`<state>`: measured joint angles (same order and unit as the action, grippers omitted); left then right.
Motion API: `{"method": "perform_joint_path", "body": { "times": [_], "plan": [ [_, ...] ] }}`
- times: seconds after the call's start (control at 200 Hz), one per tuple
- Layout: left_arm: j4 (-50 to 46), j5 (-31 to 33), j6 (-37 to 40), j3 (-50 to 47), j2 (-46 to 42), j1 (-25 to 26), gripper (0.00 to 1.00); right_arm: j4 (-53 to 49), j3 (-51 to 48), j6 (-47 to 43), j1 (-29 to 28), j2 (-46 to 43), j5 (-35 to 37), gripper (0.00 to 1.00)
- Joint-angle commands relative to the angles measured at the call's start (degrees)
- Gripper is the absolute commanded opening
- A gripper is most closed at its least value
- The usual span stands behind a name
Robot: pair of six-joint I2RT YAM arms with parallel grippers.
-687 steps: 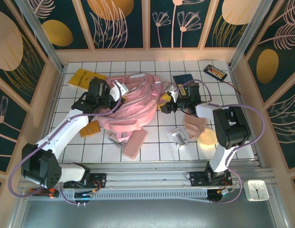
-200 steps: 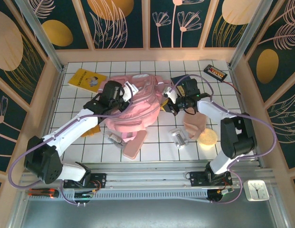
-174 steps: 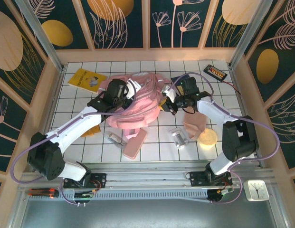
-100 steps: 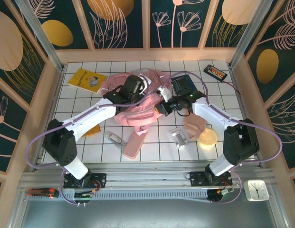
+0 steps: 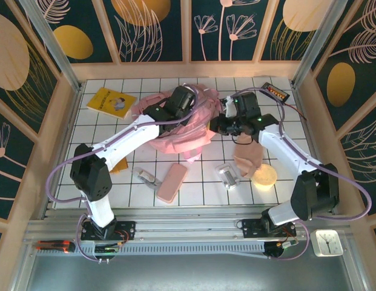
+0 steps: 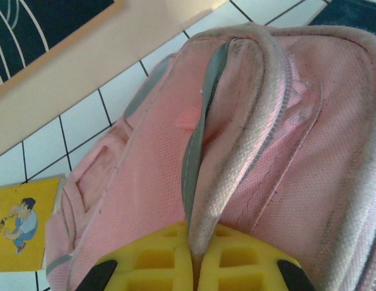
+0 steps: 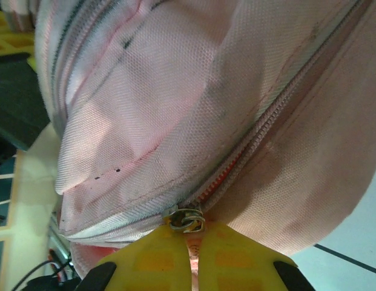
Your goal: Pack books, pencil case, and school supplies into a backpack
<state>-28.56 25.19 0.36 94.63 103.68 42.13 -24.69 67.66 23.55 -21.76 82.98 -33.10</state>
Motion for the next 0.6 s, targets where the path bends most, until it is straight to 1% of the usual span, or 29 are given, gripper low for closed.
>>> {"method": "perform_joint_path", "body": {
  "times": [0.0, 0.285, 0.455, 0.585, 0.595],
  "plan": [
    [-0.78, 4.89, -2.79, 5.49, 1.94, -0.25, 0.0, -2.48, 1.87, 2.23, 0.04, -1.81, -9.58, 0.0],
    [-5.45, 4.52, -4.99, 15.06, 6.45, -0.05, 0.0, -8.77, 7.03, -3.7, -5.72, 1.42, -13.54, 0.0],
    [-7.09, 4.01, -5.74, 17.32, 8.36, 0.55, 0.0, -6.55, 7.54, -5.12, -8.92, 2.46, -16.28, 0.0],
    [-8.43, 3.67, -7.02, 19.29, 9.43, 0.72, 0.0, -4.42, 7.07, -5.28, -9.27, 3.72, -13.59, 0.0],
    [-8.44, 3.58, -7.08, 19.41, 9.48, 0.71, 0.0, -3.88, 6.9, -5.01, -10.04, 3.71, -13.4, 0.0]
  ]
}}
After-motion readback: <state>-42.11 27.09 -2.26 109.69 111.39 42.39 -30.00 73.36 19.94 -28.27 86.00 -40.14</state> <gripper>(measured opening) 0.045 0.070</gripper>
